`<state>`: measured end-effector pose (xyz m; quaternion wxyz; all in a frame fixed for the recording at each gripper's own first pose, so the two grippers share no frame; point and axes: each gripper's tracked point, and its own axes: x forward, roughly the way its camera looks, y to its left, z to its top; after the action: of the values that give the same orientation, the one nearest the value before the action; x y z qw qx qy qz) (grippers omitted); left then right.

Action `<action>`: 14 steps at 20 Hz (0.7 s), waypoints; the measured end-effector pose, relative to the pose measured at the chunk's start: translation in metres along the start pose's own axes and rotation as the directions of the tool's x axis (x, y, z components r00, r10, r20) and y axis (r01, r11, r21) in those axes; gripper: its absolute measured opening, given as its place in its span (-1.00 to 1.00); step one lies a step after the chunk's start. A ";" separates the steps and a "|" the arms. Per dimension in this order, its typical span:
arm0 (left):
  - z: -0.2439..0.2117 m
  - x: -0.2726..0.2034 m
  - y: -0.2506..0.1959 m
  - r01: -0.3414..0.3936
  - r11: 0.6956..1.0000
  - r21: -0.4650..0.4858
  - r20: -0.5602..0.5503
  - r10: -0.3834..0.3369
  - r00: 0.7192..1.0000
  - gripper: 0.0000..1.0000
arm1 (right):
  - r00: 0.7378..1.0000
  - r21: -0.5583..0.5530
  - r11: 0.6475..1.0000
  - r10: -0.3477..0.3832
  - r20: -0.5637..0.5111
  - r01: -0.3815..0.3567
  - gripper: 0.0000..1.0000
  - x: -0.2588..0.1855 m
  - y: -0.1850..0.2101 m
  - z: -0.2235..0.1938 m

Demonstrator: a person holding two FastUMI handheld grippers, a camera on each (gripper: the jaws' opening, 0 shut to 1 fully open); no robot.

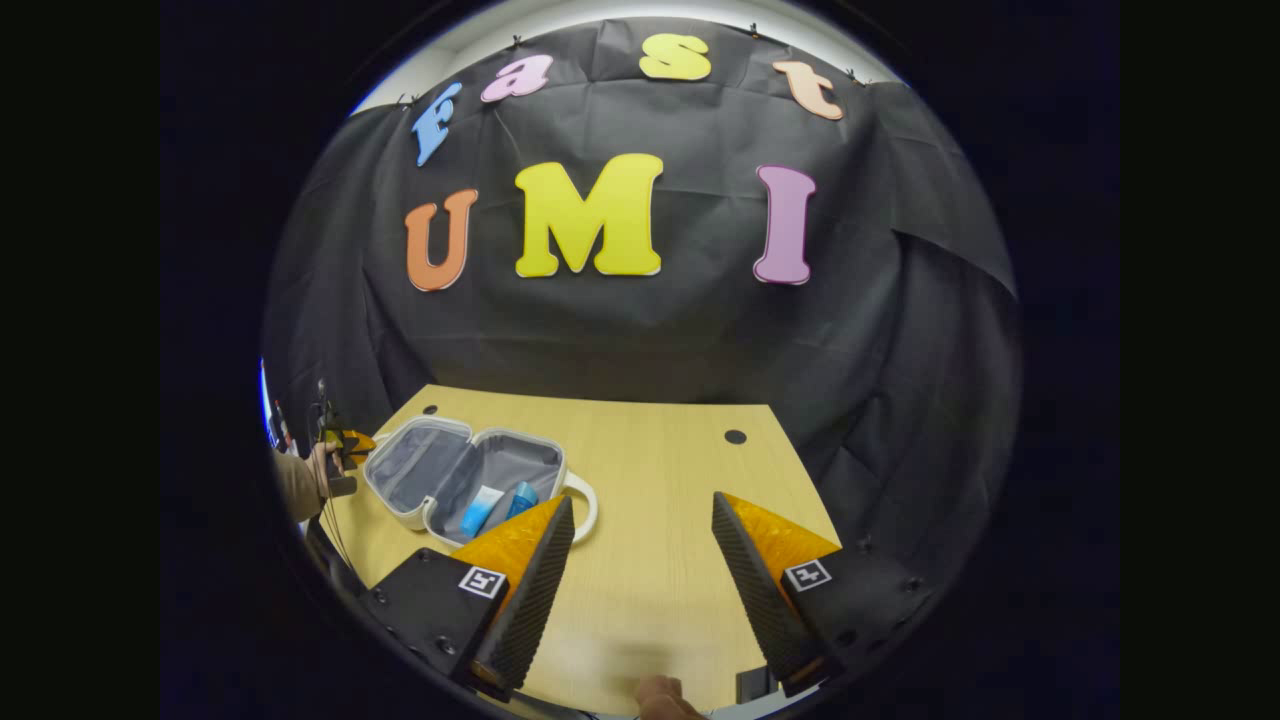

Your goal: First open the suitcase, pack the skin care products into it, and then close the suitcase.

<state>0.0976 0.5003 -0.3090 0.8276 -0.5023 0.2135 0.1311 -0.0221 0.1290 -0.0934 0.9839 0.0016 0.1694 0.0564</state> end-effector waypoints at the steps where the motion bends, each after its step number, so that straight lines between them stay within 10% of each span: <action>1: 0.003 -0.006 -0.012 0.002 0.999 0.032 0.012 -0.002 1.000 -0.88 | 1.000 -0.008 1.000 0.012 0.015 -0.012 0.65 0.000 -0.001 0.004; 8: 0.013 -0.066 -0.122 0.091 0.982 0.166 0.113 -0.111 0.987 -0.93 | 0.991 -0.050 0.997 0.069 0.114 -0.064 0.63 -0.001 -0.023 0.042; 14: -0.048 -0.103 -0.237 0.183 0.903 0.389 0.094 -0.236 0.967 -0.94 | 0.980 -0.073 0.993 0.107 0.166 -0.096 0.62 -0.002 -0.045 0.052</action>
<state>0.0987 0.3480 -0.0946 0.9308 -0.3433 0.1212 0.0322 -0.0016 0.0852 -0.0444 0.9902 -0.0166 0.0827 0.1116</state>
